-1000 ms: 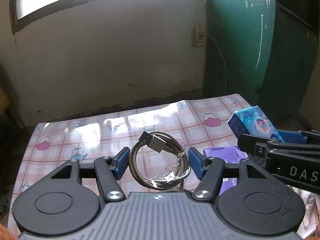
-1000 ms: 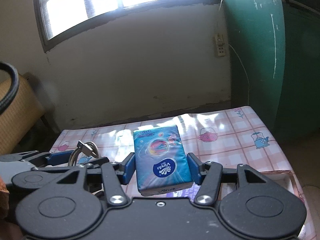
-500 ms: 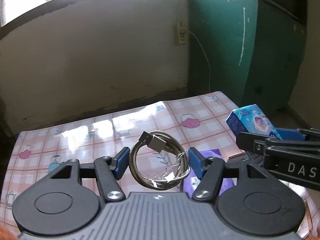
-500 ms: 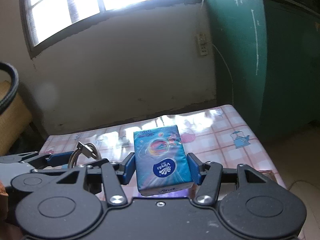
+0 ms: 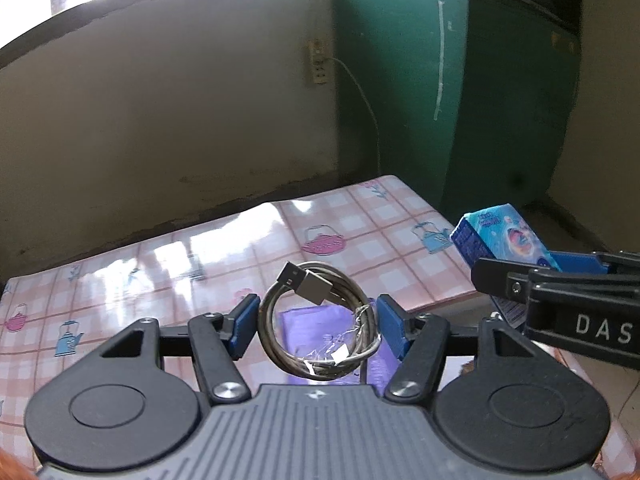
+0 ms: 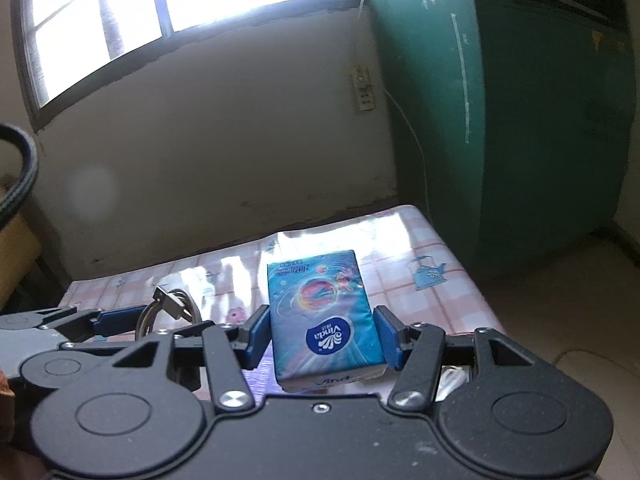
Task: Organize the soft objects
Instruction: 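Carry the cable and tissue pack to the white box lid and release them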
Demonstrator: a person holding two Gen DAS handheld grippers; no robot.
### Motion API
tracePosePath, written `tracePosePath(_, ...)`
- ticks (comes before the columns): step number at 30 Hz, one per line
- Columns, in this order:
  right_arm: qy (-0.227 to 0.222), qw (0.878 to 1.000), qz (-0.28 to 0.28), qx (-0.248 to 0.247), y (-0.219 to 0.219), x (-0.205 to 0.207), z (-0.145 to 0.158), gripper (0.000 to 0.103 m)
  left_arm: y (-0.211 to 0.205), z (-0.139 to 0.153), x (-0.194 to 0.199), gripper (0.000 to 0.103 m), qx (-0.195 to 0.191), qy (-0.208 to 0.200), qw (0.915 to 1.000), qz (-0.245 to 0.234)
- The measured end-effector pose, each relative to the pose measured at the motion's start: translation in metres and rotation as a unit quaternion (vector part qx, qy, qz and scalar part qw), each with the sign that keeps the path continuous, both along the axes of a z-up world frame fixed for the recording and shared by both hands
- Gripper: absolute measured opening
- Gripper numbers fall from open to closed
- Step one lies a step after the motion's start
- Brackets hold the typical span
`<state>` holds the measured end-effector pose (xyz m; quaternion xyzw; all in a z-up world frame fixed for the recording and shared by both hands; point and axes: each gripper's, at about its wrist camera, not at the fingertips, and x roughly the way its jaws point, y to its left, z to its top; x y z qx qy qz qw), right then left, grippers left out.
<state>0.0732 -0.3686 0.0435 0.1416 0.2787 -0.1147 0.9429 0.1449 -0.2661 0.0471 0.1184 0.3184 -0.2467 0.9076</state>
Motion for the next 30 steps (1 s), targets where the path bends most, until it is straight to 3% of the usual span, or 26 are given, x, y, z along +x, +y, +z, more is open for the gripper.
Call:
tracePosePath(19, 0.044, 0.998, -0.045, 0.024, -0.064, -0.039, -0.038, 0.068, -0.059, -0.034, -0.029, 0.065, 0.004, 0.036, 0.9959, -0.083)
tracePosePath(30, 0.036, 0.997, -0.057, 0.03, -0.077, -0.04, -0.044, 0.066, -0.066, -0.051, -0.032, 0.069, -0.034, 0.076, 0.9885, -0.126)
